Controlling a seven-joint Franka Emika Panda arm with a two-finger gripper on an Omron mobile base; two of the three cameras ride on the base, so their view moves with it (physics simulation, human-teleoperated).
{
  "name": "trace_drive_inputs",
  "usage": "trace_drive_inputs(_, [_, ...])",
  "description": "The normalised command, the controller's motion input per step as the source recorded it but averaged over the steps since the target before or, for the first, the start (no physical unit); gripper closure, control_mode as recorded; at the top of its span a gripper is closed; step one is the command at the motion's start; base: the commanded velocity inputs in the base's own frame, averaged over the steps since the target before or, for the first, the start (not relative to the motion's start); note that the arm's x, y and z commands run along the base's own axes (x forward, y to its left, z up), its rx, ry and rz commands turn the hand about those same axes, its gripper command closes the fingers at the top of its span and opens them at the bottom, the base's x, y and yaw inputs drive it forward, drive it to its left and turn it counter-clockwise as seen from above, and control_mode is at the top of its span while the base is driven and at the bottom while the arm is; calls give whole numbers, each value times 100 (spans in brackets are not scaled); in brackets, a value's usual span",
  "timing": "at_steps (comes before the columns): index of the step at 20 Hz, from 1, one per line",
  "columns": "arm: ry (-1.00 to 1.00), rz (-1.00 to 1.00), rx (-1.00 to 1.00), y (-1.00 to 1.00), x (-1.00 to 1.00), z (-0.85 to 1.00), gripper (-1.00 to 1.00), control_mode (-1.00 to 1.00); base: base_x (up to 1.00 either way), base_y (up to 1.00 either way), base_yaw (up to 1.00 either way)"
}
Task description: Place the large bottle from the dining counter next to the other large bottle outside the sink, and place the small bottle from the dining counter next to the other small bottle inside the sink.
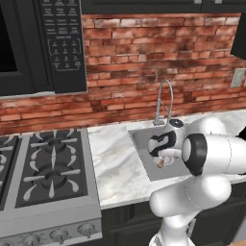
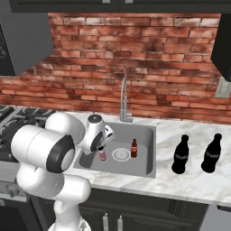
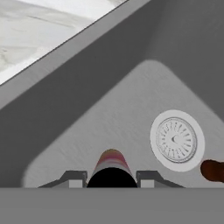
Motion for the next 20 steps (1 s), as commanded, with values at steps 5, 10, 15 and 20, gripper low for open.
trace_drive_inputs(5, [0,0,0,0,11,-30,100,-100,0,0,0])
trace_drive_inputs(10, [0,0,0,0,11,-30,100,-100,0,0,0])
trace_drive_inputs(15, [0,0,0,0,12,-30,100,-100,0,0,0])
trace_drive_inputs(20, [0,0,0,0,12,-29,100,-100,0,0,0])
